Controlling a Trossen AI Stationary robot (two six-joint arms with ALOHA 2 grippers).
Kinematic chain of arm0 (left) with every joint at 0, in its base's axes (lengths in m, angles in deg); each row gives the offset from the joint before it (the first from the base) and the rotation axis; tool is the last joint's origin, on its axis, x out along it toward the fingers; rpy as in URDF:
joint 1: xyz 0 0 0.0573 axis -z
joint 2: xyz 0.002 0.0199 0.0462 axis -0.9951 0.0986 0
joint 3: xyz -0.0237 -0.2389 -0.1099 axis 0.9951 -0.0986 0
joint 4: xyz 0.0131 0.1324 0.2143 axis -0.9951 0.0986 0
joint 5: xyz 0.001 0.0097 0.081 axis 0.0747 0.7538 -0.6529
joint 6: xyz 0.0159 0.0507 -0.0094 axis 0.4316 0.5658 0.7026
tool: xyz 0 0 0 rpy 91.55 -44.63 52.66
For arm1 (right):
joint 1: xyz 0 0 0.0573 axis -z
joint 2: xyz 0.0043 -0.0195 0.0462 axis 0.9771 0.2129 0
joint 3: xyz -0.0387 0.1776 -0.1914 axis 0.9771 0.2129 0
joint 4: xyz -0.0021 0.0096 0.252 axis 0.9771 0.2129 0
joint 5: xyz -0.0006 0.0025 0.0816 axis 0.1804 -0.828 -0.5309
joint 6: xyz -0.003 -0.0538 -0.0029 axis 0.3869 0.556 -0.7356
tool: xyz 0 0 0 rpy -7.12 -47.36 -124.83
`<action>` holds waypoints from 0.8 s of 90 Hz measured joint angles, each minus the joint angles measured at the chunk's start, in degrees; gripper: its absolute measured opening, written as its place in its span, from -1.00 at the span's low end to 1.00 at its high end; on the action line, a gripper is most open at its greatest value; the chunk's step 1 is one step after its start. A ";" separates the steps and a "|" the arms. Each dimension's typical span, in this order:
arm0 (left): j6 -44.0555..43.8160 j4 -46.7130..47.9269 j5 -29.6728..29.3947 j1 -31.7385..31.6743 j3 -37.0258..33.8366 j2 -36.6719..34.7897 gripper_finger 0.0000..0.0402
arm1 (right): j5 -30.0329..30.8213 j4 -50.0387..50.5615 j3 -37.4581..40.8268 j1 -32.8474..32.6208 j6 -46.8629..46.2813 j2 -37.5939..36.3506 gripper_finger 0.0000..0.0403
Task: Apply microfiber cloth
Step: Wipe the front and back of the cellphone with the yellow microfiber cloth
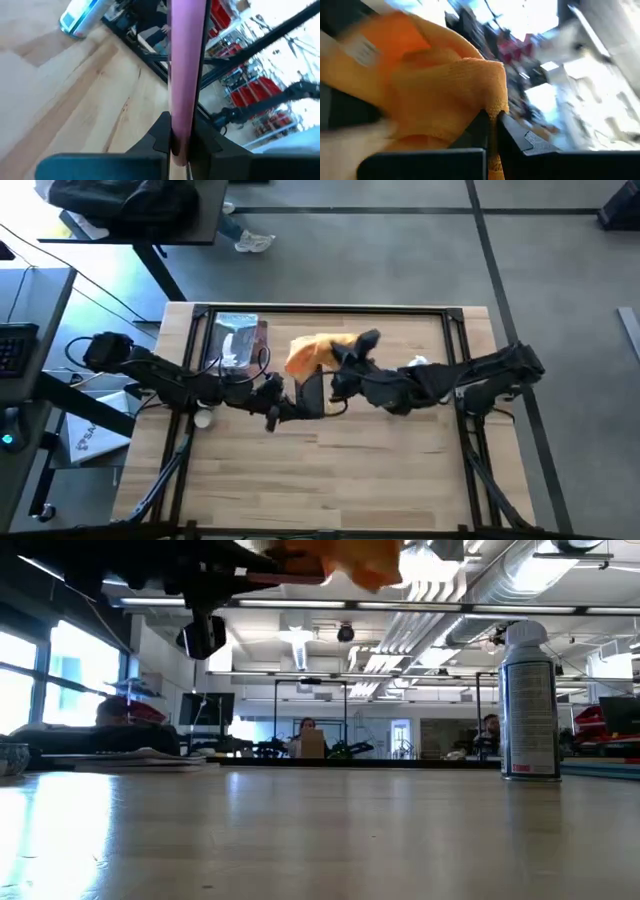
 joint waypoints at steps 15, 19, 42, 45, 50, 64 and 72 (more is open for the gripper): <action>-6.09 -1.20 -0.14 0.00 -0.02 0.56 -0.94 | -4.83 0.03 0.00 0.12 -0.28 6.10 -1.00; -6.81 -2.31 -0.16 0.00 -0.04 0.59 -0.94 | -5.56 0.42 0.00 0.13 -0.37 7.81 -1.00; -6.31 -3.33 -0.87 -0.11 -0.18 0.61 -0.94 | -15.49 3.96 -0.01 -1.91 -8.10 12.75 -1.00; -5.83 -3.51 -0.80 -0.11 -0.18 0.61 -0.94 | -17.73 4.33 -0.02 -2.24 -9.80 12.75 -1.00; -5.13 -3.16 -0.37 -0.09 -0.18 0.61 -0.94 | -20.50 4.84 -0.02 -2.63 -12.32 12.71 -1.00; -1.82 -2.71 0.47 -0.17 -0.18 0.61 -0.94 | -24.15 7.75 -0.11 -2.97 -17.41 11.79 -1.00; 1.60 -2.73 2.21 -0.20 -0.18 0.61 -0.94 | -25.16 9.00 -0.09 -2.53 -19.89 11.22 -1.00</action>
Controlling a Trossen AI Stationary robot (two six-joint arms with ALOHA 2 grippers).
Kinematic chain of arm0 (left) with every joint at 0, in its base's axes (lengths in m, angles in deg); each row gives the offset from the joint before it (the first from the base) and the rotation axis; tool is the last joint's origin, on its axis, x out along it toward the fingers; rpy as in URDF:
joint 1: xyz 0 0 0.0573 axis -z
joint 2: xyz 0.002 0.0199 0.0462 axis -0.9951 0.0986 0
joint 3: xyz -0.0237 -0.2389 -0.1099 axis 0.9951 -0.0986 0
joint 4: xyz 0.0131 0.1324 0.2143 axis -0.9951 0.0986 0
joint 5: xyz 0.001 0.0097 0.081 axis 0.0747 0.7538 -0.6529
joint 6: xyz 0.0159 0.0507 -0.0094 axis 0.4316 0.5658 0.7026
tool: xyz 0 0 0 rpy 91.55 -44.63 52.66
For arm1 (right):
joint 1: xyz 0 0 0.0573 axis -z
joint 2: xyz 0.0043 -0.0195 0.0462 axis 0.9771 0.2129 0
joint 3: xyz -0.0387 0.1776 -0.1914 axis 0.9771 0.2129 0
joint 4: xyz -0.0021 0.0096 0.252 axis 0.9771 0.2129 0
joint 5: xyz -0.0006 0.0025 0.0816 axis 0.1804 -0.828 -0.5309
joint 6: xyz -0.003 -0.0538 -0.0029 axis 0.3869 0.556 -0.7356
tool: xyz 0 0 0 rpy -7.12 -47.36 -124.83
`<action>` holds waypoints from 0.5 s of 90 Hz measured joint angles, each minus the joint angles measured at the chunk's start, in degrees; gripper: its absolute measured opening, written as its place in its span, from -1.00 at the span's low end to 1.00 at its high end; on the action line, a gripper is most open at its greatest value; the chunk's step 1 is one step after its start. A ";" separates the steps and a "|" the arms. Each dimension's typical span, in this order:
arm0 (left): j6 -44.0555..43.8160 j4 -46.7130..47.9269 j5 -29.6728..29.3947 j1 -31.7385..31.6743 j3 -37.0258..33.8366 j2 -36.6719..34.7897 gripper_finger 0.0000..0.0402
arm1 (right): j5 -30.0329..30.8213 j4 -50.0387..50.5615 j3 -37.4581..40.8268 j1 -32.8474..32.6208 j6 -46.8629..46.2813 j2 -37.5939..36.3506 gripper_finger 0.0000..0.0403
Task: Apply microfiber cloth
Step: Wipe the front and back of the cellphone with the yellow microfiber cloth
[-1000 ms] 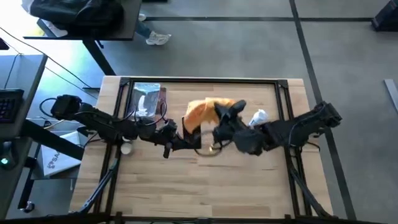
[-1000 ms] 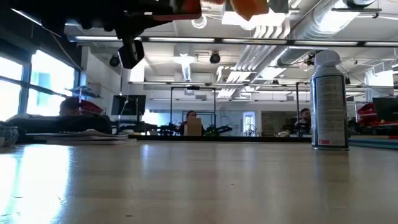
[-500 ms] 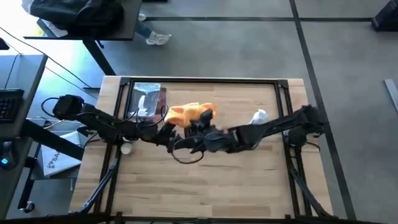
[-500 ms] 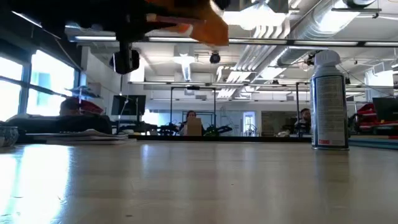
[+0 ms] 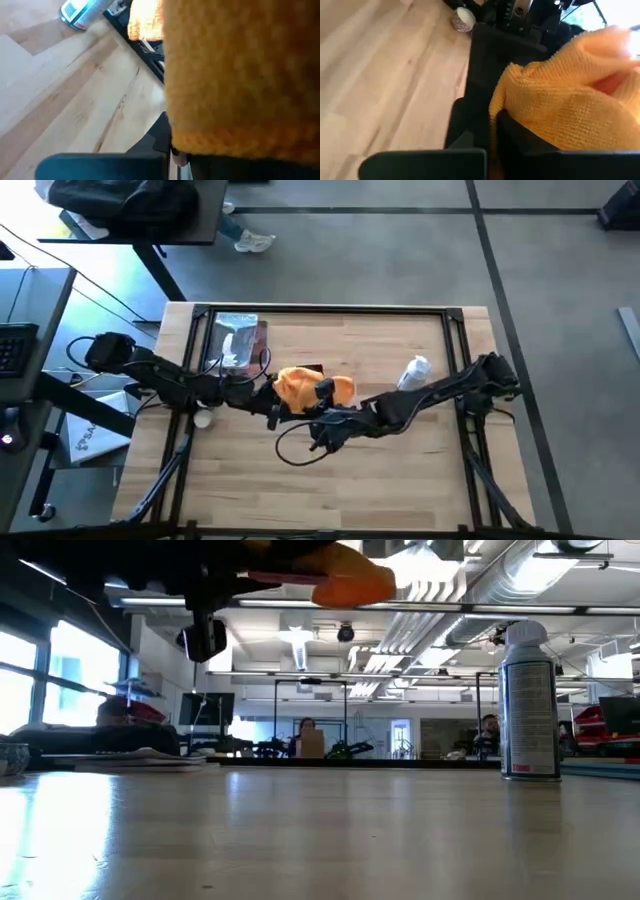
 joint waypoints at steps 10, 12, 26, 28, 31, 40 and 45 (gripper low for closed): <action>3.43 -0.26 2.14 0.04 0.00 -0.02 -0.94 | -3.32 -1.73 0.00 1.38 -1.05 -0.26 -1.00; 3.81 -0.28 2.37 0.12 0.00 -0.03 -0.94 | -3.84 -2.41 0.00 1.66 -0.98 -0.26 -1.00; 4.85 -0.39 4.80 0.90 0.00 -0.07 -0.94 | -5.29 -7.44 0.07 3.38 2.15 -0.26 -1.00; 4.84 -0.36 4.87 1.09 0.00 -0.07 -0.94 | -5.27 -8.20 0.07 3.72 2.84 -0.26 -1.00; 4.83 -0.23 4.89 1.40 0.00 -0.07 -0.94 | -5.19 -9.13 0.07 4.16 3.39 -0.26 -1.00; 5.03 0.08 4.97 2.18 0.00 -0.07 -0.94 | -5.05 -11.28 0.07 5.34 4.65 -0.26 -1.00; 5.03 0.03 4.97 2.45 0.00 -0.07 -0.94 | -5.07 -11.93 0.05 5.95 4.78 -0.26 -1.00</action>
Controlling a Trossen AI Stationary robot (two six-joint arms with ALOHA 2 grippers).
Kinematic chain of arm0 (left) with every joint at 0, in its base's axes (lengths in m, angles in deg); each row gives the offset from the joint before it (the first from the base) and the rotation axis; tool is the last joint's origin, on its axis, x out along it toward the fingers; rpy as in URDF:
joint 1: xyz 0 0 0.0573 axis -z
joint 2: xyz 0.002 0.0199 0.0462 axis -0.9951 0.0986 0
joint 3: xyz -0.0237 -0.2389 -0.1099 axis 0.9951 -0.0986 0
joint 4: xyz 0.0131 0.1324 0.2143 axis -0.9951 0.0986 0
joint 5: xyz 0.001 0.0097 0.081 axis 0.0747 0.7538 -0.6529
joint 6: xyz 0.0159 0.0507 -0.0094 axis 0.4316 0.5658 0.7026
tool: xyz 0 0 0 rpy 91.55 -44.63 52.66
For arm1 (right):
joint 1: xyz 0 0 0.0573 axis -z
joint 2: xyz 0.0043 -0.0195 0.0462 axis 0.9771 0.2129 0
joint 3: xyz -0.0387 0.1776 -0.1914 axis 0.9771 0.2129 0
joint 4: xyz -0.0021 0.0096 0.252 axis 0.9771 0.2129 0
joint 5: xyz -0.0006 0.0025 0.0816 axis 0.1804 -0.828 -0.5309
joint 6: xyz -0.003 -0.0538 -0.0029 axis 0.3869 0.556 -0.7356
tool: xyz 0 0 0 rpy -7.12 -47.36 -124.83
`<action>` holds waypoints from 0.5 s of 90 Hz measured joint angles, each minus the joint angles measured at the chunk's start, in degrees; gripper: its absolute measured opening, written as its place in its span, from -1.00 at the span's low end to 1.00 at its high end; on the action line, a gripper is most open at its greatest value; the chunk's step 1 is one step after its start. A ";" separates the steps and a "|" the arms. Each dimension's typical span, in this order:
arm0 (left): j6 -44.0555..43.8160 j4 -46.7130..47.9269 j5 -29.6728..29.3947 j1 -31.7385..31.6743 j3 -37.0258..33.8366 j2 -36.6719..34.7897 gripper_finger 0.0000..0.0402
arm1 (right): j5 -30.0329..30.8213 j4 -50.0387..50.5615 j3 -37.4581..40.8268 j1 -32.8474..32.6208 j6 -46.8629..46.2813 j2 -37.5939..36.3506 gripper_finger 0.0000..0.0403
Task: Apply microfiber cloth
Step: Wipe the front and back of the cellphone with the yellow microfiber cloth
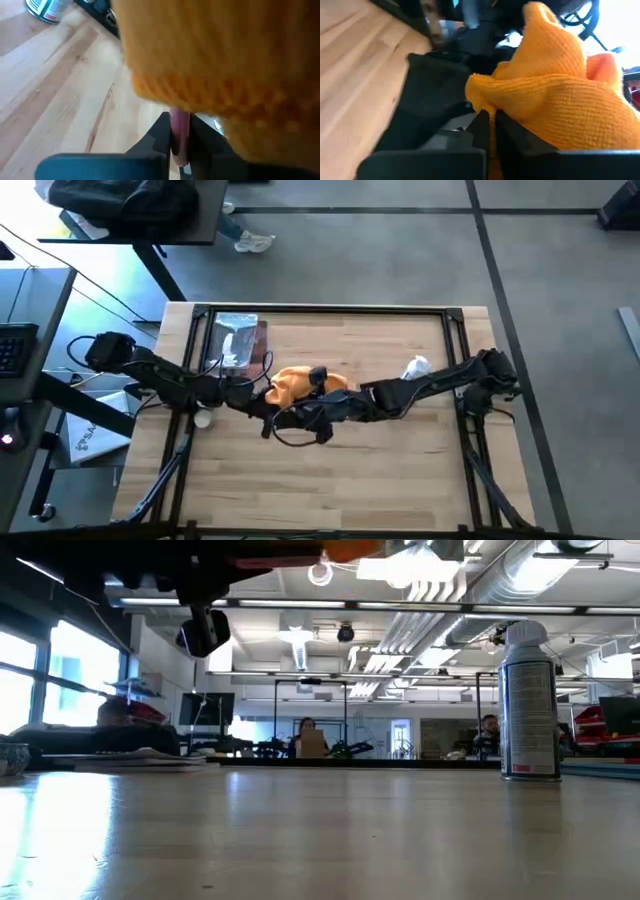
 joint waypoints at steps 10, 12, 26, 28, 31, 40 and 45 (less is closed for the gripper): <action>-0.09 0.07 -0.45 0.26 0.00 0.00 -0.94 | 1.29 -0.72 -0.01 0.90 0.02 -0.20 -1.00; -0.11 0.00 -0.48 0.26 0.00 0.00 -0.94 | 1.47 -0.93 -0.01 1.00 0.00 -0.24 -1.00; -0.21 -0.24 0.00 0.28 0.04 0.00 -0.94 | 3.50 -1.89 0.00 1.28 1.04 -1.10 -1.00; -0.22 -0.37 0.01 0.29 0.04 0.00 -0.94 | 3.58 -1.95 0.01 1.29 1.05 -1.22 -1.00; -0.20 -0.51 -0.02 0.29 0.04 0.00 -0.94 | 3.65 -2.04 0.01 1.29 1.05 -1.29 -1.00; -0.17 -0.68 0.02 0.38 0.04 0.00 -0.94 | 1.89 -1.65 -0.01 1.15 -0.29 -1.35 -1.00; -0.22 -0.64 0.17 0.44 0.04 0.00 -0.94 | -0.36 -0.53 -0.05 1.18 -1.21 -1.38 -1.00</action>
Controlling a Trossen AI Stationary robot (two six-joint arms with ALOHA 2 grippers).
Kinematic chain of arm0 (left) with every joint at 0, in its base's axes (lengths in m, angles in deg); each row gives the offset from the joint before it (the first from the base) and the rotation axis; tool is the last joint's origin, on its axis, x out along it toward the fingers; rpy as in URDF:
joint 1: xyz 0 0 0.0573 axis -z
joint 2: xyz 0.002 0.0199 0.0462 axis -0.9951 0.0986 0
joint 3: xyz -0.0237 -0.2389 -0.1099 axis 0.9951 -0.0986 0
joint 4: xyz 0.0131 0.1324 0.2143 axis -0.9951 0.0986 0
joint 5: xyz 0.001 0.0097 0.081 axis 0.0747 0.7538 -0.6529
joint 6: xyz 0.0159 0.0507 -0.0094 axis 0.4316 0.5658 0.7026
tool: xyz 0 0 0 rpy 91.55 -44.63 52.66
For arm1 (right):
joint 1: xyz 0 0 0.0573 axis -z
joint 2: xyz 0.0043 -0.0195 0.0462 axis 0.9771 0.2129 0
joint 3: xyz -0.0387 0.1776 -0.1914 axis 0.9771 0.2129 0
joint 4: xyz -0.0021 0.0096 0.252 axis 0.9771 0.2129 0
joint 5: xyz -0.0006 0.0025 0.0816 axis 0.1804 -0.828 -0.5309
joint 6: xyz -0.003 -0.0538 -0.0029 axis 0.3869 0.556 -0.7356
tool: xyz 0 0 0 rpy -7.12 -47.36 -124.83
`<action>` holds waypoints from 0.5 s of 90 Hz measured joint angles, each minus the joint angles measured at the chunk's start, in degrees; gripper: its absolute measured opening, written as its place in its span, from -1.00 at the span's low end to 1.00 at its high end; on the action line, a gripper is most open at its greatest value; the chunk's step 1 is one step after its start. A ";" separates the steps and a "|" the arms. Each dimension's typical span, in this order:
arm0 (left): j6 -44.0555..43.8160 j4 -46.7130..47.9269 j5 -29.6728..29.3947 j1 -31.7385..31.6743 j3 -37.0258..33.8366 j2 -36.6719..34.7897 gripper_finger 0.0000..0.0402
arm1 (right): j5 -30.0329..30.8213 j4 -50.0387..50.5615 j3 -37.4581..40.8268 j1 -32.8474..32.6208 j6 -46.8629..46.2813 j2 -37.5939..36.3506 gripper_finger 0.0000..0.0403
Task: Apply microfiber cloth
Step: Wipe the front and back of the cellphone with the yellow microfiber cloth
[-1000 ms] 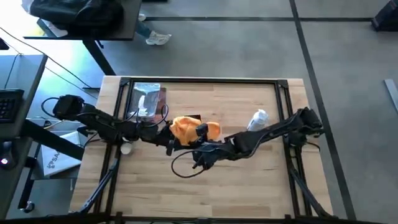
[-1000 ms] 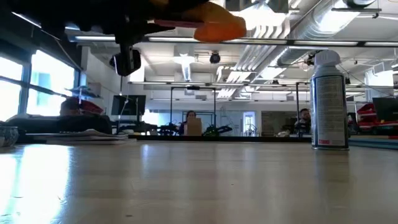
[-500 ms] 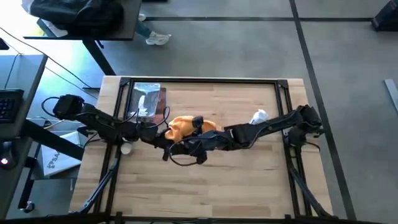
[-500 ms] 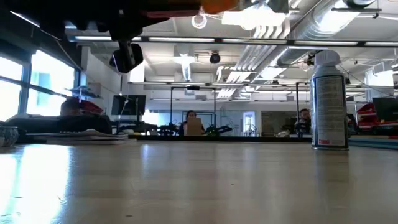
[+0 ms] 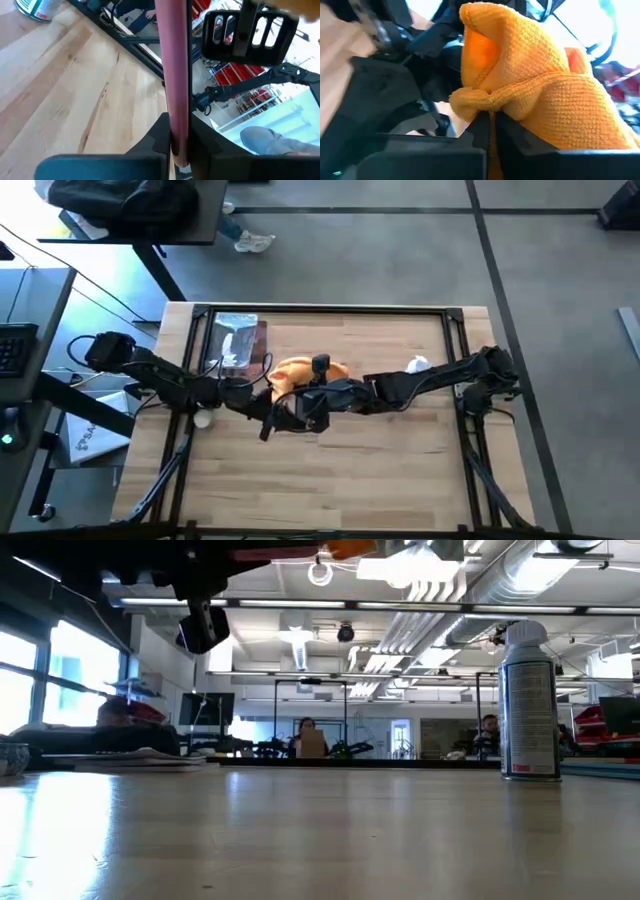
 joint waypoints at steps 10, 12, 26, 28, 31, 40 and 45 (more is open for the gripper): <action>0.07 -0.76 -0.10 0.01 0.00 0.02 -0.94 | -1.33 2.22 -0.04 -0.63 -3.21 -0.04 -1.00; 0.12 -1.04 -0.19 0.00 0.00 0.02 -0.94 | -1.44 2.42 -0.04 -0.79 -3.75 -0.04 -1.00; 1.24 -1.84 -0.47 -0.27 0.00 -0.38 -0.94 | -2.44 3.23 -0.04 -2.54 -6.33 -0.04 -1.00; 1.32 -2.00 -0.59 -0.37 0.00 -0.50 -0.94 | -2.48 3.45 -0.03 -2.86 -6.56 -0.03 -1.00; 1.35 -2.33 -0.82 -0.50 0.00 -0.69 -0.94 | -2.58 3.58 -0.01 -3.28 -7.01 0.01 -1.00; 1.50 -3.21 -0.83 -0.50 0.02 -0.97 -0.94 | -2.65 3.73 0.00 -4.33 -8.58 0.04 -1.00; 1.83 -3.37 -0.77 -0.50 0.02 -1.25 -0.94 | -2.63 3.82 0.00 -4.80 -9.66 0.04 -1.00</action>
